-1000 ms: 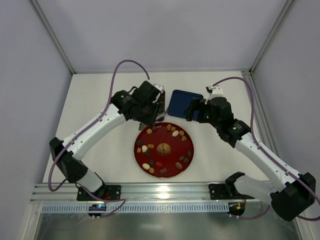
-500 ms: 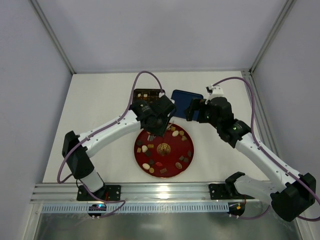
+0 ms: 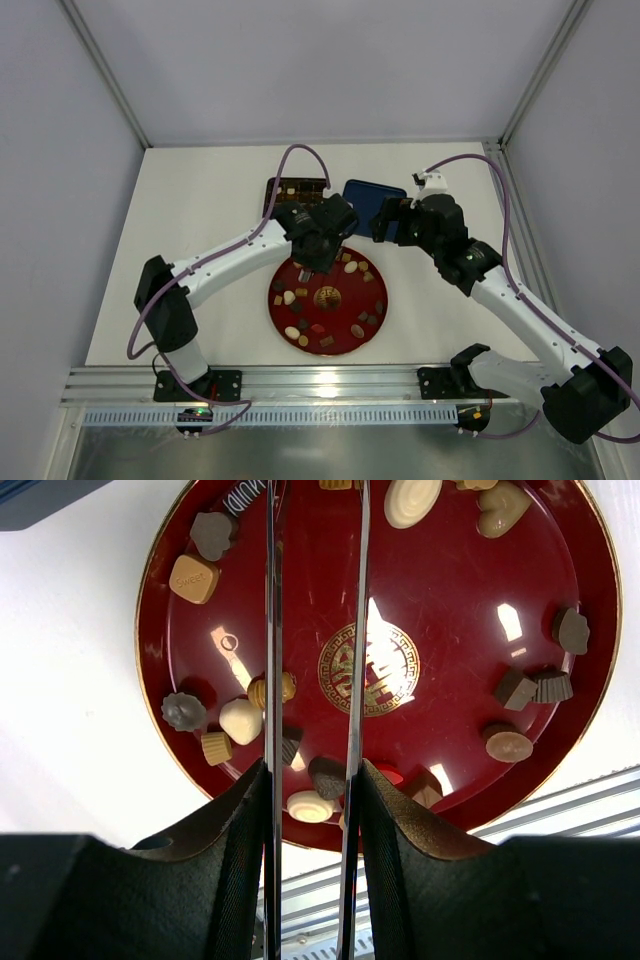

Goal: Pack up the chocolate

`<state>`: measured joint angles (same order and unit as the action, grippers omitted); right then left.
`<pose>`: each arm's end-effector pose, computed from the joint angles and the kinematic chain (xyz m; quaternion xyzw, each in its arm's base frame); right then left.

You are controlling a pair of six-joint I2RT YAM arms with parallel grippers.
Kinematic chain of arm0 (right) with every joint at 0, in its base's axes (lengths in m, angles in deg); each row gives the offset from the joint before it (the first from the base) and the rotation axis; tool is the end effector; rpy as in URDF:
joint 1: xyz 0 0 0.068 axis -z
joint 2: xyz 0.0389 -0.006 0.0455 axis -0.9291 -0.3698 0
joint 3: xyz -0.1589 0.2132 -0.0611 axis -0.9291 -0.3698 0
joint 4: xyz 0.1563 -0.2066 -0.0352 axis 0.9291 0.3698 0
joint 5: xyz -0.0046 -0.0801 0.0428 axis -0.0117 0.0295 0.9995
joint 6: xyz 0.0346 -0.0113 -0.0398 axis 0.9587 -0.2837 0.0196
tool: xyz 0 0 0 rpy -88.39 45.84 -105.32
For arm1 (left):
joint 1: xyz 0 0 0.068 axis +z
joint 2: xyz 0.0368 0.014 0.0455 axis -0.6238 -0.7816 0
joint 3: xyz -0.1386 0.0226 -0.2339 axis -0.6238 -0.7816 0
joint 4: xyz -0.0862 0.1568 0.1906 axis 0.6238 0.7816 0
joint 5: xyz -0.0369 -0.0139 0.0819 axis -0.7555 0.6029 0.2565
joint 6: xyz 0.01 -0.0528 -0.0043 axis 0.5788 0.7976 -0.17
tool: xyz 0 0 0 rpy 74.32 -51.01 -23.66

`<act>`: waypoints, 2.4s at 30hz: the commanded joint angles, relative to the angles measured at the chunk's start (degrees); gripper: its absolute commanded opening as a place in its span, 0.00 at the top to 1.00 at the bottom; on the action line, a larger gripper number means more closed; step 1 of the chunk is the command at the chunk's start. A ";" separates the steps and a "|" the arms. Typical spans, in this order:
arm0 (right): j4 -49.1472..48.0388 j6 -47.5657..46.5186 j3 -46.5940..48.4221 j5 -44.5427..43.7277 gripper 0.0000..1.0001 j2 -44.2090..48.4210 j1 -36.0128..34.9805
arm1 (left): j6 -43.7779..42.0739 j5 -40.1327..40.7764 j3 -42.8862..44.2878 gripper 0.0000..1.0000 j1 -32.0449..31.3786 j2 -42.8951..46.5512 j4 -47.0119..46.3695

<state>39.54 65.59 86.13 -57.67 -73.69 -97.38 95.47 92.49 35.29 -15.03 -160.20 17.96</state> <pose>0.2111 0.1133 0.3155 -0.0184 0.8438 0.1953 0.4995 0.2127 -0.2756 0.3008 0.1930 0.9562 -0.0444 0.2156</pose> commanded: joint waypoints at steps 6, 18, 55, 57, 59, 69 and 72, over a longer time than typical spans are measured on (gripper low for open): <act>-0.92 0.07 -0.27 -0.37 0.00 1.69 -0.01 | -0.01 1.18 -0.50 0.62 -0.34 -0.97 -2.13; -0.92 0.24 -0.62 -0.37 0.00 1.87 -0.01 | -0.28 1.18 -1.12 0.70 -0.43 -2.11 -3.45; -1.36 0.33 0.08 0.51 0.00 0.90 -0.01 | -8.80 3.90 20.14 0.82 14.95 -5.51 0.06; -1.00 0.07 0.17 -0.02 0.00 1.34 -0.10 | -9.42 3.99 23.22 0.82 15.83 -7.55 -0.29; -0.74 0.07 0.17 -0.20 0.00 1.52 -0.01 | -10.12 3.81 24.98 0.82 16.27 -10.54 -0.29; -0.83 0.15 0.08 0.07 0.00 1.43 -0.01 | -10.91 2.14 30.00 0.82 16.89 -16.79 -0.46; -0.92 -0.02 0.17 -0.02 0.00 1.43 0.08 | -11.00 1.88 30.08 0.82 16.89 -17.58 -0.64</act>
<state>39.54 65.63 85.69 -57.16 -73.23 -97.38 85.72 94.83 62.79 1.60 -177.09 19.40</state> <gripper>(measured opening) 0.996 0.282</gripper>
